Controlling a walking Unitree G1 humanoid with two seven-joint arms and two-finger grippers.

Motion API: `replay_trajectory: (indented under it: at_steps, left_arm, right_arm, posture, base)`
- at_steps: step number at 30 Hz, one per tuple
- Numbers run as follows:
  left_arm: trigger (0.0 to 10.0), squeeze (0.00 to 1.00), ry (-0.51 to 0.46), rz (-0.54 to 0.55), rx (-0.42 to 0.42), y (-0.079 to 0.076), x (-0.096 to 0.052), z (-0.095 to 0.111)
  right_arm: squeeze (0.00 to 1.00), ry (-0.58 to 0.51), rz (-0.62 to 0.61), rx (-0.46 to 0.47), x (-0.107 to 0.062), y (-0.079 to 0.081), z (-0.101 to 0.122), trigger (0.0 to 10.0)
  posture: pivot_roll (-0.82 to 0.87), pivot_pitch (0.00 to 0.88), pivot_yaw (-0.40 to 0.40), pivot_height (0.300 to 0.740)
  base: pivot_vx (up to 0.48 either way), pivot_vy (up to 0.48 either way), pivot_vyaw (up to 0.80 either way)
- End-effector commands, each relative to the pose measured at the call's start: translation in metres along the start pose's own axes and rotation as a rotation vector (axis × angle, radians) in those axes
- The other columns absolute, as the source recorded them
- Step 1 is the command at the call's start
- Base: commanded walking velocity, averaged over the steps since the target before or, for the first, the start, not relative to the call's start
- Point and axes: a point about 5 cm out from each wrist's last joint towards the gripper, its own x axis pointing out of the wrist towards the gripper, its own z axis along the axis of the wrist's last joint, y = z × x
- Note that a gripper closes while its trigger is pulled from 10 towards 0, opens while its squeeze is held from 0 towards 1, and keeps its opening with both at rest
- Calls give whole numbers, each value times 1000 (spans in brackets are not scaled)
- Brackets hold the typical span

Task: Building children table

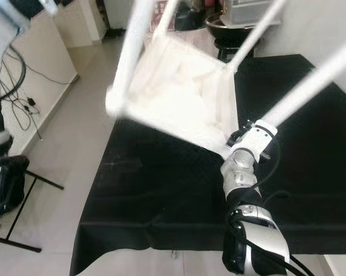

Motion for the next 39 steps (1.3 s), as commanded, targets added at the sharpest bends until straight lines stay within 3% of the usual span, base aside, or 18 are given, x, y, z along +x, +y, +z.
replay_trajectory:
  at_steps: [1, 5, 6, 7, 8, 9, 12, 14, 17, 18, 20, 22, 23, 25, 30, 33, 38, 39]
  left_arm:
    - [10000, 0, -2, 19, 8, 2, -7, 5]
    - [10000, 0, 34, 103, 35, 4, -24, -6]
    - [10000, 0, 34, 118, 33, 4, -28, -8]
    - [10000, 0, 34, 118, 33, 4, -28, -8]
    - [10000, 0, 34, 132, 29, 3, -31, -8]
    - [10000, 0, 35, 152, 28, 3, -35, -9]
    - [10000, 0, 37, 186, 19, 1, -43, -12]
    - [10000, 0, 59, 215, 19, -5, -51, -21]
    - [10000, 0, 69, 230, 13, -8, -55, -26]
    - [10000, 0, 96, 242, 17, -12, -61, -34]
    - [10000, 0, 96, 242, 17, -12, -61, -34]
    - [10000, 0, 181, 294, -2, -27, -82, -63]
    - [10000, 0, 181, 294, -2, -27, -82, -63]
    - [10000, 0, 236, 334, -22, -42, -97, -81]
    - [10000, 0, 250, 373, -34, -53, -104, -87]
    - [10000, 0, 262, 426, -23, -63, -112, -89]
    - [10000, 0, 285, 435, -11, -70, -117, -92]
    - [10000, 0, 304, 432, 0, -75, -120, -96]
  right_arm:
    - [1000, 458, -202, -136, -21, -58, -111, 10000]
    - [1000, 452, -130, -174, -23, -49, -113, 10000]
    - [722, 443, -103, -197, -24, -45, -112, 10000]
    - [722, 443, -103, -197, -24, -45, -112, 10000]
    - [184, 437, -83, -210, -24, -42, -112, 10000]
    - [8, 413, -48, -250, -23, -36, -109, 10000]
    - [0, 351, 31, -339, -23, -24, -101, 10000]
    - [0, 204, 150, -491, -21, -4, -85, 10000]
    - [0, 143, 195, -548, -21, 4, -79, 10000]
    - [0, 40, 252, -611, -22, 14, -67, 10000]
    - [0, 40, 252, -611, -22, 14, -67, 10000]
    - [0, -213, 375, -699, -28, 39, -31, 10000]
    - [0, -213, 375, -699, -28, 39, -31, 10000]
    - [0, -331, 443, -698, -33, 52, -6, 10000]
    - [0, -367, 528, -639, -39, 64, 16, 10000]
    - [0, -471, 681, -582, -56, 86, 52, 10000]
    - [0, -539, 750, -533, -67, 97, 76, 10000]
    - [0, -577, 796, -499, -74, 103, 92, 10000]
  posture:
    - [48, 183, 160, 740]
    - [45, 183, 150, 740]
    - [42, 183, 145, 740]
    - [42, 183, 145, 740]
    - [42, 183, 145, 740]
    - [43, 181, 138, 740]
    - [34, 178, 130, 740]
    - [23, 176, 126, 740]
    - [19, 175, 124, 740]
    - [14, 178, 123, 740]
    - [14, 178, 123, 740]
    - [-6, 184, 125, 740]
    - [-6, 184, 125, 740]
    - [-11, 187, 120, 740]
    - [-10, 189, 111, 740]
    - [-6, 188, 103, 740]
    - [-9, 185, 101, 740]
    - [-10, 183, 99, 740]
  base:
    - [0, 0, 0]
    - [0, 0, 0]
    - [0, 0, 0]
    - [0, 0, 0]
    - [0, 0, 0]
    - [0, 0, 0]
    - [0, 0, 0]
    - [0, 0, 0]
    - [0, 0, 0]
    - [0, 0, 0]
    - [0, 0, 0]
    - [0, 0, 0]
    - [0, 0, 0]
    - [0, 0, 0]
    - [0, 0, 0]
    - [0, 0, 0]
    - [0, 0, 0]
    - [0, 0, 0]
